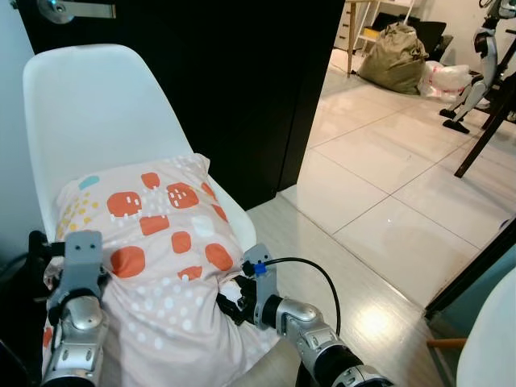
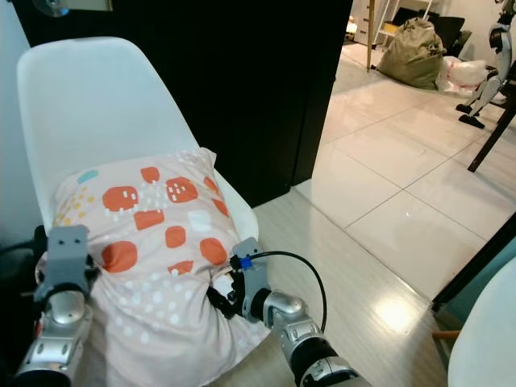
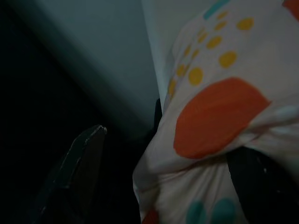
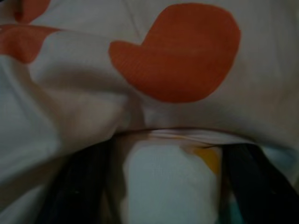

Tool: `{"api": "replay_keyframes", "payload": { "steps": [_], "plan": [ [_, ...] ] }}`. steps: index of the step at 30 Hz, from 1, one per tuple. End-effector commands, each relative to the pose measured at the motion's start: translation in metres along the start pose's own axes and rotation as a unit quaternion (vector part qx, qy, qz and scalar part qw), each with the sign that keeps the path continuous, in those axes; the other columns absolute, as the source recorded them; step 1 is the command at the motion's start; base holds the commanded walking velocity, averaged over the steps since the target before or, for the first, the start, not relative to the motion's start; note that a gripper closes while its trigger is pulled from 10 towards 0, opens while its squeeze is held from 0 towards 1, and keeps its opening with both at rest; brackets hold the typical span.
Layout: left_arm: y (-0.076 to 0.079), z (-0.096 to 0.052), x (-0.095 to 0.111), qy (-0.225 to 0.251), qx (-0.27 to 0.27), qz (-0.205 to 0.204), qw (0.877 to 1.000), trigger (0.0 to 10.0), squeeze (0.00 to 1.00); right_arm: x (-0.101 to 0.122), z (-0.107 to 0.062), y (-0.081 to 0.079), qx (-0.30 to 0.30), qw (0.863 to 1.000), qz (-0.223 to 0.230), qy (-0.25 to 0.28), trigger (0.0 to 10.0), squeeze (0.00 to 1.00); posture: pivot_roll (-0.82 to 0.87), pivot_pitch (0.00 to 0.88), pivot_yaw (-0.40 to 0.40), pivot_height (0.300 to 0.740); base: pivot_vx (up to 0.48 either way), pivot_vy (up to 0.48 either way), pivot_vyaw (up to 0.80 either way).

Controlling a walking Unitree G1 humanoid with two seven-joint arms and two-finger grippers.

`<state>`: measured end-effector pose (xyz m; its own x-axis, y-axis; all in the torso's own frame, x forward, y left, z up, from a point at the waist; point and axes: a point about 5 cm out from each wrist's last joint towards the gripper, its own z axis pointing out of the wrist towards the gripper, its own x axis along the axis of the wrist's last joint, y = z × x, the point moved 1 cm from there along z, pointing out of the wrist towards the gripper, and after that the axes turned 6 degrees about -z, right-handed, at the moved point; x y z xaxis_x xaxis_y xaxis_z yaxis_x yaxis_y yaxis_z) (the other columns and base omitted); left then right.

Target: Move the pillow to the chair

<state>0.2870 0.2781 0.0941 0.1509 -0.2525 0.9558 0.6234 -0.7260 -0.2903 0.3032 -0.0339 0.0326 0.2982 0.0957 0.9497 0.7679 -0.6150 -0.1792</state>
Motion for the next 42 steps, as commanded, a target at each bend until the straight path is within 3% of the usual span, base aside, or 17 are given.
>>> {"api": "replay_keyframes", "payload": {
  "steps": [1,5,10,11,12,13,20,29,30,31,32,33,34,36,37,41,42],
  "plan": [
    [-0.005,0.004,0.012,0.022,0.007,0.007,1.0,10.0,1.0,0.012,0.001,0.006,-0.01,1.0,-0.007,0.02,10.0,1.0,0.19,0.0,-0.132,0.49,0.0,0.0,0.0],
    [-0.012,0.006,0.033,0.049,0.018,0.001,0.999,10.0,1.0,0.016,-0.006,0.021,-0.045,0.999,-0.005,0.022,10.0,1.0,0.19,0.0,-0.134,0.49,0.0,0.0,0.0],
    [-0.005,0.004,0.042,0.051,-0.005,-0.018,0.999,10.0,1.0,0.019,-0.012,0.033,-0.073,0.997,0.01,0.027,10.0,1.0,0.18,0.0,-0.135,0.49,0.0,0.0,0.0],
    [0.007,0.001,0.041,0.048,-0.044,-0.027,0.998,10.0,1.0,0.02,-0.016,0.039,-0.083,0.996,0.022,0.032,10.0,0.85,0.18,0.0,-0.134,0.49,0.0,0.0,0.0],
    [0.007,0.001,0.041,0.048,-0.044,-0.027,0.998,10.0,1.0,0.02,-0.016,0.039,-0.083,0.996,0.022,0.032,10.0,0.85,0.18,0.0,-0.134,0.49,0.0,0.0,0.0],
    [0.012,-0.003,0.038,0.041,-0.056,-0.024,0.997,10.0,1.0,0.021,-0.017,0.042,-0.089,0.995,0.03,0.036,10.0,0.0,0.18,0.0,-0.132,0.49,0.0,0.0,0.0],
    [0.015,-0.021,-0.001,-0.036,-0.065,0.017,0.997,10.0,1.0,0.016,-0.022,0.046,-0.1,0.994,0.035,0.028,10.0,0.0,0.18,0.0,-0.129,0.49,0.0,0.0,0.0],
    [-0.008,-0.015,-0.008,-0.047,-0.023,0.034,0.998,10.0,1.0,0.013,-0.022,0.038,-0.041,0.998,0.045,0.027,10.0,0.0,0.19,0.0,-0.14,0.49,0.0,0.0,0.0],
    [-0.017,-0.011,-0.005,-0.042,-0.008,0.036,0.998,10.0,1.0,0.022,-0.024,0.042,-0.037,0.993,0.092,0.068,10.0,0.0,0.19,0.0,-0.144,0.49,0.0,0.0,0.0],
    [-0.017,-0.011,-0.005,-0.042,-0.008,0.036,0.998,10.0,1.0,0.022,-0.024,0.042,-0.037,0.993,0.092,0.068,10.0,0.0,0.19,0.0,-0.144,0.49,0.0,0.0,0.0],
    [-0.022,-0.009,-0.002,-0.039,0.003,0.038,0.999,10.0,1.0,0.032,-0.026,0.047,-0.037,0.985,0.132,0.108,10.0,0.0,0.19,0.0,-0.144,0.49,0.0,0.0,0.0],
    [-0.026,-0.007,-0.001,-0.036,0.012,0.04,0.998,10.0,0.9,0.039,-0.028,0.051,-0.036,0.977,0.158,0.136,10.0,0.0,0.19,0.0,-0.146,0.49,0.0,0.0,0.0],
    [-0.03,-0.006,0.001,-0.034,0.02,0.041,0.998,10.0,0.68,0.043,-0.031,0.055,-0.036,0.973,0.171,0.15,10.0,0.0,0.2,0.0,-0.147,0.49,0.0,0.0,0.0],
    [-0.033,-0.005,0.002,-0.033,0.025,0.041,0.998,10.0,0.64,0.043,-0.033,0.057,-0.038,0.974,0.169,0.149,10.0,0.0,0.2,0.0,-0.148,0.49,0.0,0.0,0.0],
    [-0.034,-0.004,0.003,-0.031,0.029,0.041,0.998,10.0,0.54,0.041,-0.037,0.061,-0.04,0.98,0.149,0.129,10.0,0.0,0.2,0.0,-0.149,0.49,0.0,0.0,0.0],
    [-0.031,-0.005,0.005,-0.028,0.027,0.039,0.998,10.0,0.53,0.039,-0.042,0.064,-0.031,0.987,0.12,0.107,10.0,0.0,0.2,0.0,-0.149,0.49,0.0,0.0,0.0],
    [-0.029,-0.006,0.006,-0.026,0.024,0.038,0.999,10.0,0.37,0.042,-0.044,0.066,-0.027,0.986,0.118,0.112,10.0,0.0,0.2,0.0,-0.148,0.49,0.0,0.0,0.0]
  ]
}}
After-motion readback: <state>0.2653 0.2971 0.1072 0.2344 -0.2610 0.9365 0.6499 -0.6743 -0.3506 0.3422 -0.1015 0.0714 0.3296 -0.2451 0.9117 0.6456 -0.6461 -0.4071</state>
